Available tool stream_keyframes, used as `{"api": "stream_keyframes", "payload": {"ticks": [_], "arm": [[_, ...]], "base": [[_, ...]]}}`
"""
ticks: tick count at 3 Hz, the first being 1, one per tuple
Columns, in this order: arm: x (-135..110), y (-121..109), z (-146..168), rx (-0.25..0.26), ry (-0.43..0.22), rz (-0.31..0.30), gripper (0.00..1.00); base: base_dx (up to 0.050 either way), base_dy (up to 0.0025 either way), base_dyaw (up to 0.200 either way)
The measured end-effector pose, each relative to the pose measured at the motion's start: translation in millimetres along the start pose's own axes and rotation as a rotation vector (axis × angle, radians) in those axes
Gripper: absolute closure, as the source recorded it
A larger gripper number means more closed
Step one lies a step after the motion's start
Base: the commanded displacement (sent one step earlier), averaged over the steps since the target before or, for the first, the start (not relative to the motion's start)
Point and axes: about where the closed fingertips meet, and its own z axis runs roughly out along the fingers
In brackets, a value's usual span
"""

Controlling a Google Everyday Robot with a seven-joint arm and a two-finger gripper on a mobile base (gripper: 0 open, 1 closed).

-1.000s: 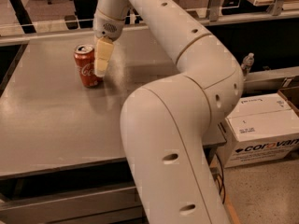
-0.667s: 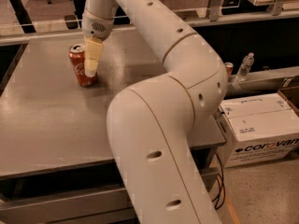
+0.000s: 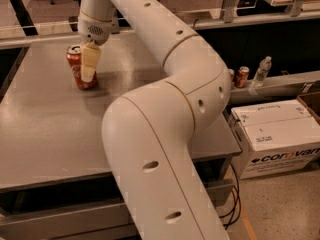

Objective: Knock orange can over

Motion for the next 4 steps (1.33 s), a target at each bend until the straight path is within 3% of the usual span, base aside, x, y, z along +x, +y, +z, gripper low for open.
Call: {"api": "stream_keyframes", "payload": {"ticks": [2, 3, 4], "arm": [[4, 3, -11, 0.020, 0.001, -0.002, 0.86], [10, 13, -31, 0.037, 0.001, -0.002, 1.00], [15, 31, -47, 0.041, 0.015, -0.008, 1.00]], "base": [[0.000, 0.00000, 0.000], [0.000, 0.00000, 0.000], [0.000, 0.00000, 0.000]]}}
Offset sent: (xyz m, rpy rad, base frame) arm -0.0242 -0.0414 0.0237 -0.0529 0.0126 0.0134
